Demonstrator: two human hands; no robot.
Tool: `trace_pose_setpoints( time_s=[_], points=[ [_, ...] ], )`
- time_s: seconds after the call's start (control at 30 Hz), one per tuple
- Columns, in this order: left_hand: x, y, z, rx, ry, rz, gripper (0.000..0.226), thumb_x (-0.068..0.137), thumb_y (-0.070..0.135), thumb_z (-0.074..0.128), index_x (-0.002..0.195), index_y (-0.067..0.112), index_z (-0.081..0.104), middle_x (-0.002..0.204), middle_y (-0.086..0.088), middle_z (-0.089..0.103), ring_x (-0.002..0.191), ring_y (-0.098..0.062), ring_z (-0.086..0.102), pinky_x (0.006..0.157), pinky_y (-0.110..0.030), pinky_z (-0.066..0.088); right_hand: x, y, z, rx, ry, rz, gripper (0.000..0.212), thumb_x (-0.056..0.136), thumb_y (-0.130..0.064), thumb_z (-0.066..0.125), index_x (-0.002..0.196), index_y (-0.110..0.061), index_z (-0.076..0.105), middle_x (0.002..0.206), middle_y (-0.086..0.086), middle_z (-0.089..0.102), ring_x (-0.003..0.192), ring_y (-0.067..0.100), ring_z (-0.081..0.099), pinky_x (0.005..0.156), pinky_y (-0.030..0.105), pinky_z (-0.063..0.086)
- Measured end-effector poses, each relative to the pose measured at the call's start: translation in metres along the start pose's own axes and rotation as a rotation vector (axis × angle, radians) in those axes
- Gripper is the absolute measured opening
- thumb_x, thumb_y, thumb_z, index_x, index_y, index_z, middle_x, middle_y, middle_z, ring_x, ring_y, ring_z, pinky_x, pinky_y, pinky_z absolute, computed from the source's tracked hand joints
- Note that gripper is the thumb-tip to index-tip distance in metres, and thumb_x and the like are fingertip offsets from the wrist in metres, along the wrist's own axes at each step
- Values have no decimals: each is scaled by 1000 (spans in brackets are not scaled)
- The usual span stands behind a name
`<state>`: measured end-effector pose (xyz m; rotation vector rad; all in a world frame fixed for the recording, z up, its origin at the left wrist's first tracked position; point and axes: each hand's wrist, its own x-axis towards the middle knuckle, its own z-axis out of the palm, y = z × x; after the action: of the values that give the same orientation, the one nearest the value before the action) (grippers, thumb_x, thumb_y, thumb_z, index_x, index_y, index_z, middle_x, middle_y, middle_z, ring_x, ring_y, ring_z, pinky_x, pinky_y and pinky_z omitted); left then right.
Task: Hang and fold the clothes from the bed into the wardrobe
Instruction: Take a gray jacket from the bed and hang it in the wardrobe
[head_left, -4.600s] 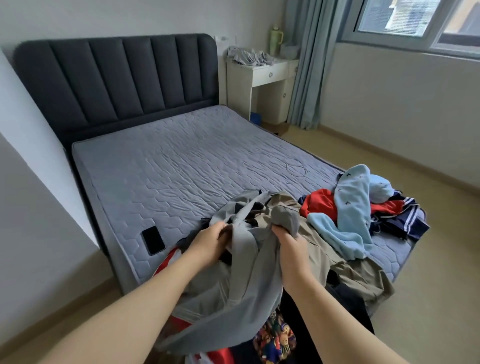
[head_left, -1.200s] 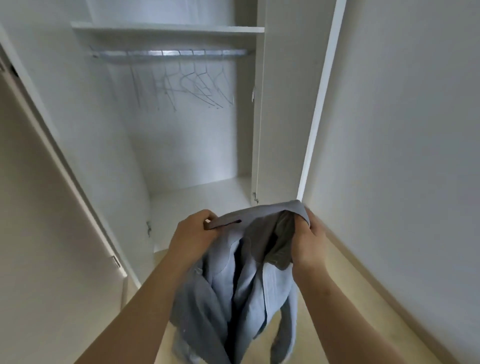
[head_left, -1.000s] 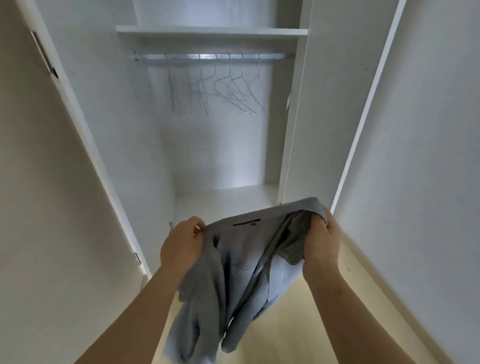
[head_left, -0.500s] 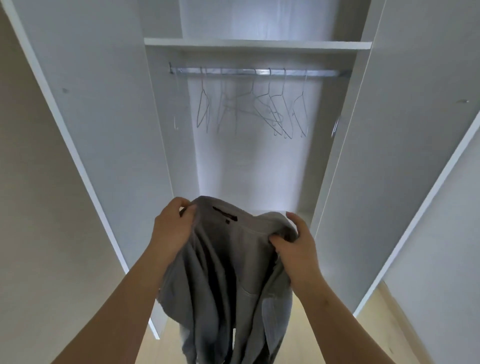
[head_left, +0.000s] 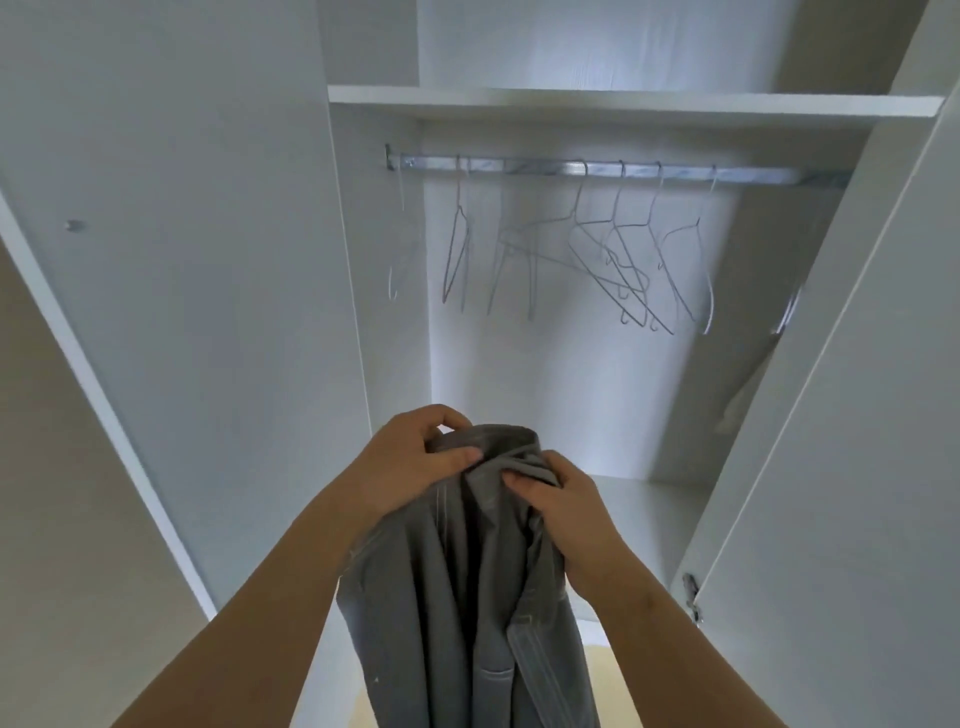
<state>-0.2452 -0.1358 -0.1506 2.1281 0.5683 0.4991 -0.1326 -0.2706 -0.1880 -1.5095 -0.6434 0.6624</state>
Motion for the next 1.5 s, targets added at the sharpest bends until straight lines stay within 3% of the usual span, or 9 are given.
trace_pose_setpoints(
  time_s=[0.13,0.27,0.47,0.7,0.87,1.0,1.17,1.33,1.5],
  points=[
    [63,-34,-33,84,-160,-86,24,73,37,74,86,45,56,88,12,63,76,-1,60,64,-8,41,68,-21,19,205,115,0,11,86,-12,61,76,-15,59,72,1,63,65,13,60,63,21,49],
    [108,-72,-53,240,-159,-189,17,74,29,74,65,25,59,68,6,58,65,-8,54,60,-17,39,119,-33,30,344,219,-33,16,86,-11,61,73,-18,64,69,-1,65,64,12,62,66,25,50],
    [149,-106,-74,-430,192,-407,5,88,16,61,84,14,62,83,-6,63,76,-20,56,63,-28,43,180,-30,51,337,271,12,10,88,-14,59,80,-15,65,79,3,66,75,20,61,69,27,49],
    [198,-114,-97,-854,416,-488,15,95,21,50,101,14,63,97,-9,68,87,-23,64,65,-30,49,249,-23,83,103,107,59,10,90,-22,59,86,-13,60,86,9,63,77,22,58,69,28,50],
    [236,-101,-124,-1013,554,-446,21,96,23,49,95,10,66,79,-9,73,68,-22,70,54,-28,52,305,-35,99,-96,-115,69,8,85,-9,60,92,-11,60,90,10,64,78,21,59,70,30,49],
    [262,-93,-144,-1062,652,-320,26,98,22,44,102,6,64,85,-13,72,71,-24,70,55,-29,55,349,-44,115,-129,-199,78,33,75,11,49,92,-15,60,73,7,63,66,20,59,59,25,45],
    [284,-83,-154,-1019,715,-235,22,97,18,43,94,9,63,83,-12,69,71,-23,68,58,-29,55,402,-50,134,-165,-230,23,25,87,-5,48,106,-17,58,86,-2,58,72,11,53,70,26,41],
    [310,-75,-153,-795,765,-313,18,97,14,45,87,8,59,77,-12,61,67,-22,59,62,-29,51,456,-63,151,-128,-248,30,16,87,-7,48,93,-18,58,89,3,57,79,20,53,70,30,42],
    [325,-73,-157,-761,810,-331,18,96,14,47,87,8,61,78,-11,63,67,-22,61,62,-29,52,495,-67,171,-88,-258,82,42,91,-16,52,131,-9,43,104,9,51,88,21,50,79,33,43]
  ],
)
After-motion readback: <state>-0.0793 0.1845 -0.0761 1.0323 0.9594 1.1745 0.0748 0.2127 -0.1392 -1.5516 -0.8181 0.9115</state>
